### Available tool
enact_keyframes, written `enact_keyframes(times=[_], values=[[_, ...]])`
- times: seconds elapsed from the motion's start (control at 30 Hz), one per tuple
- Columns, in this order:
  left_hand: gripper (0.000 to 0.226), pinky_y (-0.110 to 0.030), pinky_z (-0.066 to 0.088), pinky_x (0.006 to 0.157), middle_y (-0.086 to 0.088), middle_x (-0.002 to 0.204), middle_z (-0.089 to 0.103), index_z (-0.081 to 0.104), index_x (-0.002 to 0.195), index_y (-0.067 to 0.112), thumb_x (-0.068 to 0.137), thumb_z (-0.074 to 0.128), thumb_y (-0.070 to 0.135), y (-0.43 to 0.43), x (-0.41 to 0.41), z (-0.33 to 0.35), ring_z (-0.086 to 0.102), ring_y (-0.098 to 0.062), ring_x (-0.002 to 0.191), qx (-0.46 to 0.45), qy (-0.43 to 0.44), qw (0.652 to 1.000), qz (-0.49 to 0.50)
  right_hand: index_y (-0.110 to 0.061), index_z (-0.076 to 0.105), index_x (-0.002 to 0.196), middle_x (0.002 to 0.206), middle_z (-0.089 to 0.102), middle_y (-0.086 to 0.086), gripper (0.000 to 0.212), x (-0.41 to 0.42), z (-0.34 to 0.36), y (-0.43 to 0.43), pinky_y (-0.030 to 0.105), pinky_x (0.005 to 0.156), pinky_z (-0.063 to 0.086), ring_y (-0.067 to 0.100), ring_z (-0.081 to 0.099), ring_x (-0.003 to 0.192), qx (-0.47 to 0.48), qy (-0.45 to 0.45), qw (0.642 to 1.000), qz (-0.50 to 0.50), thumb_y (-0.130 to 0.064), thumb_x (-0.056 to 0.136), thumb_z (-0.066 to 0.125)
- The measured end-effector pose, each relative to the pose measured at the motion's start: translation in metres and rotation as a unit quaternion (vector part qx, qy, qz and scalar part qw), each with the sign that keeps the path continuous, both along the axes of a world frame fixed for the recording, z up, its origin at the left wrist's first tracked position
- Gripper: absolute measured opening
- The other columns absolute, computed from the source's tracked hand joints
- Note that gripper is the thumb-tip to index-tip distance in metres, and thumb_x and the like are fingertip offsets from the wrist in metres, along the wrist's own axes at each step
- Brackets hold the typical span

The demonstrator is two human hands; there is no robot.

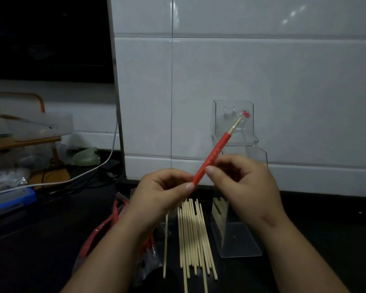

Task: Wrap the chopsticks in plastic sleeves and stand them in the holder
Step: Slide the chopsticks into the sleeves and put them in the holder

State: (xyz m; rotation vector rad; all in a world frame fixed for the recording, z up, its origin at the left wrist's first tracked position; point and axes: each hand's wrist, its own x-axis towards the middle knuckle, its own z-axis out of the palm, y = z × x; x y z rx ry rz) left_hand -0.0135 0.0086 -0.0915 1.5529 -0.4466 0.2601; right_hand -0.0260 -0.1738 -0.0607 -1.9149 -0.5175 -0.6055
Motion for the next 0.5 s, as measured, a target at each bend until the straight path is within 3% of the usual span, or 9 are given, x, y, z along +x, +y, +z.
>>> enact_keyframes(times=[0.07,0.2,0.4,0.5], values=[[0.020,-0.037,0.059,0.081,-0.012,0.093,0.073,0.075,0.093,0.013,0.074,0.072,0.021,-0.0010,0.0003,-0.0014,0.070,-0.029,0.092,-0.004,-0.002,1.000,-0.014,-0.025,0.072,0.096,0.084,0.070,-0.012,0.010,-0.0005,0.0006,0.0010,0.016,0.070,0.054,0.003,0.066,0.081,-0.031,0.001,0.999,0.018,-0.029,0.088,0.068],[0.011,-0.034,0.058,0.074,-0.006,0.088,0.073,0.075,0.087,0.020,0.077,0.075,0.024,-0.0032,0.0002,-0.0012,0.070,-0.020,0.082,0.012,0.001,1.000,-0.020,-0.025,0.070,0.090,0.079,0.069,-0.010,0.004,-0.0005,0.0013,0.0021,0.013,0.063,0.051,0.006,0.065,0.075,-0.026,-0.009,0.999,0.020,-0.026,0.090,0.066],[0.022,-0.031,0.053,0.066,-0.004,0.084,0.073,0.075,0.092,0.020,0.076,0.078,0.034,-0.0023,0.0031,-0.0024,0.067,-0.014,0.074,0.018,0.008,1.000,-0.011,-0.022,0.064,0.087,0.080,0.073,0.002,0.005,-0.0006,0.0050,-0.0006,0.019,0.058,0.051,0.007,0.067,0.068,0.136,-0.007,0.991,-0.002,-0.027,0.086,0.063],[0.029,-0.034,0.052,0.068,-0.005,0.086,0.074,0.076,0.089,0.022,0.069,0.073,0.042,-0.0018,0.0052,-0.0039,0.068,-0.017,0.075,-0.002,0.019,1.000,-0.013,-0.020,0.062,0.089,0.079,0.070,0.004,0.006,-0.0013,0.0068,-0.0040,0.023,0.059,0.055,0.016,0.067,0.069,0.198,-0.032,0.980,-0.017,-0.016,0.088,0.066]])
